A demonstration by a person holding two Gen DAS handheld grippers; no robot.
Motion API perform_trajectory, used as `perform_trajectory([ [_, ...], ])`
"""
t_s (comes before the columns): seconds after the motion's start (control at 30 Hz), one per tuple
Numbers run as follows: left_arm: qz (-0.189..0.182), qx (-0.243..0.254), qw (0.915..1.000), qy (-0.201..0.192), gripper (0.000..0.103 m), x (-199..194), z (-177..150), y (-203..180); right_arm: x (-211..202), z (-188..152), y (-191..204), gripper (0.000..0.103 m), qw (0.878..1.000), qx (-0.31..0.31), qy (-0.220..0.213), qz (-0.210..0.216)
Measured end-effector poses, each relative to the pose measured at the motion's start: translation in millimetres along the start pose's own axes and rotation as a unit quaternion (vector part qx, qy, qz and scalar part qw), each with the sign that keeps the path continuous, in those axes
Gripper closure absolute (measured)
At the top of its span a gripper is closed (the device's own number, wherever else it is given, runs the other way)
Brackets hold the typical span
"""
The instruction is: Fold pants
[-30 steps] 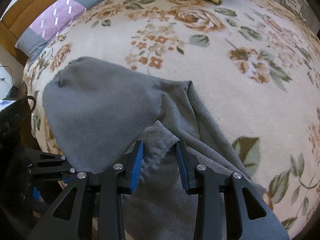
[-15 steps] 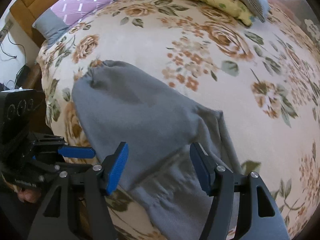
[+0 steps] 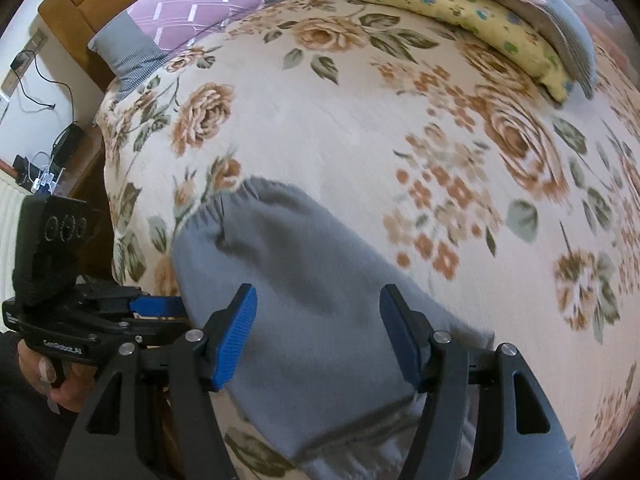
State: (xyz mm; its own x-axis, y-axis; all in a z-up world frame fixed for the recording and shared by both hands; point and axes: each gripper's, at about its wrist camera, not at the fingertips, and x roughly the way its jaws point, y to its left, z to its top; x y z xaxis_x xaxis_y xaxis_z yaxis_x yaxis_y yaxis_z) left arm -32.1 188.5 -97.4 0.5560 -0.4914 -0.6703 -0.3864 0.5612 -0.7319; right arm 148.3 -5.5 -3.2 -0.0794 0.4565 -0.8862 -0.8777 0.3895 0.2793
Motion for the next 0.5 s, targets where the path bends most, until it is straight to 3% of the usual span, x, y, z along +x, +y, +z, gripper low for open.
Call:
perform_trajectory([
  [0.5, 0.022, -0.055, 0.9982, 0.001, 0.05, 22, 25, 15, 76, 69, 16, 0.038, 0.995, -0.037, 0.05, 0.072],
])
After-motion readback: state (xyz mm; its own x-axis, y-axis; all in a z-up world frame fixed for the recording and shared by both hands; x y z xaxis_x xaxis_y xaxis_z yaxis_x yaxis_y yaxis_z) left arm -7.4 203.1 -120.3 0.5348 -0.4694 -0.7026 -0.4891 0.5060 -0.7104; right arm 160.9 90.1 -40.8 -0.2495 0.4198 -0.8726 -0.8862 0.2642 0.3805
